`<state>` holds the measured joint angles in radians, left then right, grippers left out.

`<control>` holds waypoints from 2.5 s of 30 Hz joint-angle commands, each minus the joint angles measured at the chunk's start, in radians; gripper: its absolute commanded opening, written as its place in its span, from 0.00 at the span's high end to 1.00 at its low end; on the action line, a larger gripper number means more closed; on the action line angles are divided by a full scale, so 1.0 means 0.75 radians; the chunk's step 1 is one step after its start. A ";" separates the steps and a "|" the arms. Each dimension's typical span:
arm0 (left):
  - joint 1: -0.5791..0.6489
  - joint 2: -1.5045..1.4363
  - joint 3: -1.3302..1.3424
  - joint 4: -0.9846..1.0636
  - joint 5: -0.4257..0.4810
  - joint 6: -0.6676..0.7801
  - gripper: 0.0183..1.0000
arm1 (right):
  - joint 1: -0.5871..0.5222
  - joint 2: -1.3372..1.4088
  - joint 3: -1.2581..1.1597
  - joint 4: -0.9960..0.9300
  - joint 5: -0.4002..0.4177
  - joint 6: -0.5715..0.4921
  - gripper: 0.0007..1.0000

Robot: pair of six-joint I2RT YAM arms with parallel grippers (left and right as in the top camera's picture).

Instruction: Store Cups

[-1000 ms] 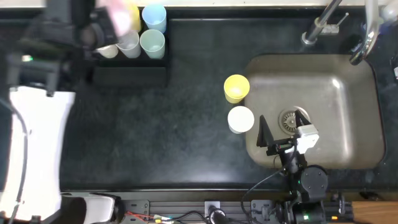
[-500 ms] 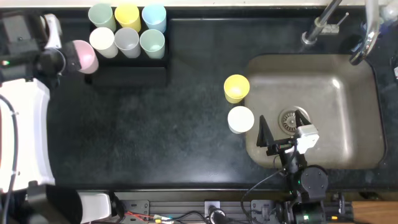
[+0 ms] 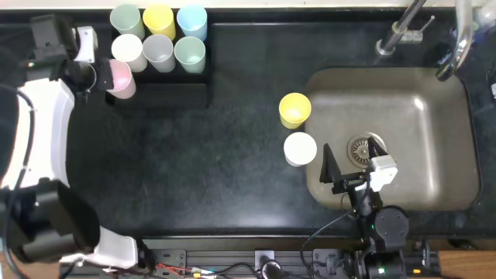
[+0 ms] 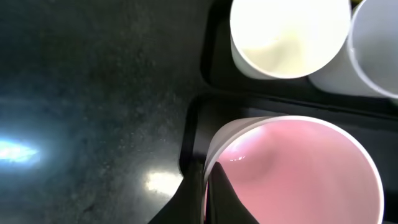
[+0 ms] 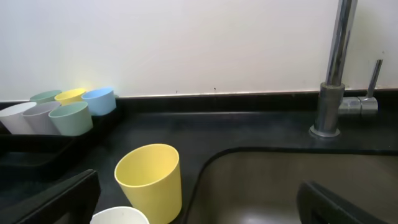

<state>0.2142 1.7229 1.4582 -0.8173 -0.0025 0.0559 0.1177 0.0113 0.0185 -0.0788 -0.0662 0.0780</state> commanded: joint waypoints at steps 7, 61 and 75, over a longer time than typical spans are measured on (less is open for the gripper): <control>0.001 0.092 -0.014 0.053 0.027 0.036 0.98 | 0.002 -0.007 -0.018 0.007 0.010 0.006 0.00; -1.068 -0.028 0.419 -0.187 -0.094 -0.826 0.20 | 0.002 -0.007 -0.018 0.007 0.010 0.006 0.00; -1.282 0.343 0.514 -0.307 -0.053 -0.878 0.20 | 0.002 -0.007 -0.018 0.007 0.010 0.006 0.00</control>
<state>-0.7467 1.9518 1.8091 -1.0508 -0.0490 -0.5789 0.1177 0.0113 0.0185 -0.0788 -0.0662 0.0780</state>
